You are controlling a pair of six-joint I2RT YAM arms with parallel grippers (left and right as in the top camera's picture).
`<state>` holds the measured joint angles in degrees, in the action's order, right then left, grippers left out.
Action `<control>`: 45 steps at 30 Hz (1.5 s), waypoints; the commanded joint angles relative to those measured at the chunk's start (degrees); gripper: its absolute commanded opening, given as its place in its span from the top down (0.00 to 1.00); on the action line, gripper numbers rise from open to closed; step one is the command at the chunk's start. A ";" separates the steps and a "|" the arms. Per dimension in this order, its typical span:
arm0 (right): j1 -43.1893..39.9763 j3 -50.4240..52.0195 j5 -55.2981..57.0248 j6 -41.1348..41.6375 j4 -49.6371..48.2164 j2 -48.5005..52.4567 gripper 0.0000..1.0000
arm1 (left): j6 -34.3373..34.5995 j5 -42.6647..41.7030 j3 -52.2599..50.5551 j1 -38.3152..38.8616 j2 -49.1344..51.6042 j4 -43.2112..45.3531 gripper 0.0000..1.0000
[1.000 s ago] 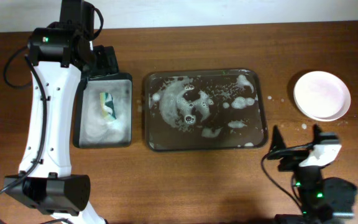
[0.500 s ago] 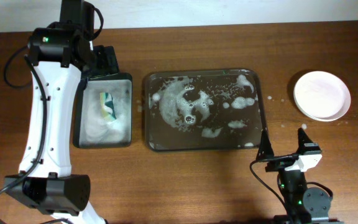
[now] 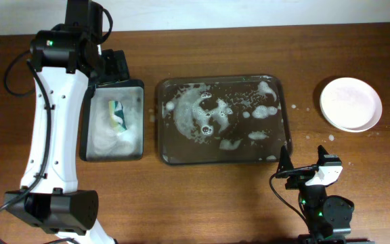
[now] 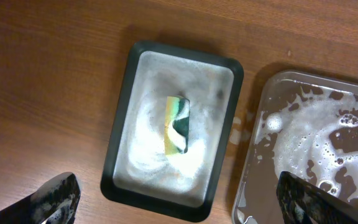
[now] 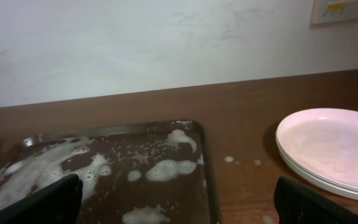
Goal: Clean dirty plates on tray and stack at the side
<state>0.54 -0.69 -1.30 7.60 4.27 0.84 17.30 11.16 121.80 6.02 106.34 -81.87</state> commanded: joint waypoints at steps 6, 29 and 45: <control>0.59 0.37 0.50 0.61 0.22 -0.33 0.02 | -0.26 0.02 0.17 -0.17 -0.70 -0.02 0.01; 0.59 0.37 0.50 0.61 0.22 -0.33 0.02 | -0.46 0.63 -47.17 -0.61 -36.04 48.92 0.01; 0.59 0.37 0.50 0.61 0.22 -0.33 0.01 | -1.84 -1.29 -110.77 -8.48 -85.77 82.14 0.00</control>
<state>0.64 -0.69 -1.30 7.75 4.29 0.86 17.28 10.87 16.56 -0.89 26.02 -1.52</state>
